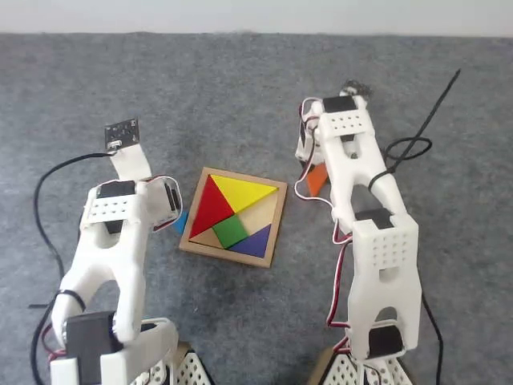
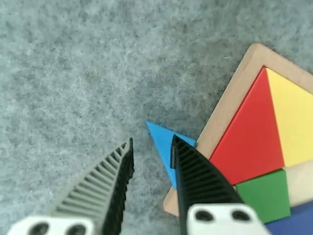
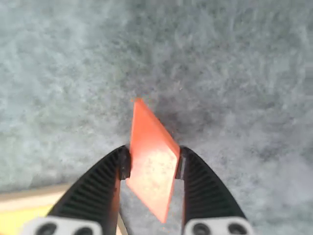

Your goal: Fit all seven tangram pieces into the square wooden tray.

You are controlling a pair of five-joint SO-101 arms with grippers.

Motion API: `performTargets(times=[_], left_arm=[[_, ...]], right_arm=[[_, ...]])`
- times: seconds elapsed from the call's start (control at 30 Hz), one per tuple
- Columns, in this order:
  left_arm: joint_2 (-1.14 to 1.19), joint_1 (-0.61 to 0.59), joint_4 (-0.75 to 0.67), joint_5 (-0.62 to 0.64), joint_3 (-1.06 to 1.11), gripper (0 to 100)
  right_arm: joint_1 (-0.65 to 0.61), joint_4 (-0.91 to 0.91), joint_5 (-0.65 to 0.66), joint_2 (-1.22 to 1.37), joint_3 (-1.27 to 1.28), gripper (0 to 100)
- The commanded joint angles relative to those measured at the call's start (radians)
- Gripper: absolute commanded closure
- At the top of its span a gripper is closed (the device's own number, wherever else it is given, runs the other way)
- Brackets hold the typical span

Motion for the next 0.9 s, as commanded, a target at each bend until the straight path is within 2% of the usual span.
performTargets(times=[0.0, 0.17, 0.3, 0.7, 0.87], left_arm=[[-0.051, -0.008, 0.005, -0.009, -0.012, 87], [-0.051, -0.008, 0.005, -0.008, -0.012, 87], [-0.049, -0.008, 0.005, -0.008, -0.012, 87], [-0.049, -0.008, 0.003, -0.006, -0.012, 87], [-0.049, -0.008, 0.003, -0.006, -0.012, 87]], right_arm=[[0.019, 0.110, 0.080, -0.015, -0.164, 97.2], [0.012, 0.282, 0.190, -0.015, -0.341, 97.2], [0.016, 0.306, 0.267, -0.056, -0.399, 97.6], [0.021, 0.298, 0.400, -0.466, -0.187, 97.6], [0.010, 0.298, 0.445, -0.541, -0.133, 97.6]])
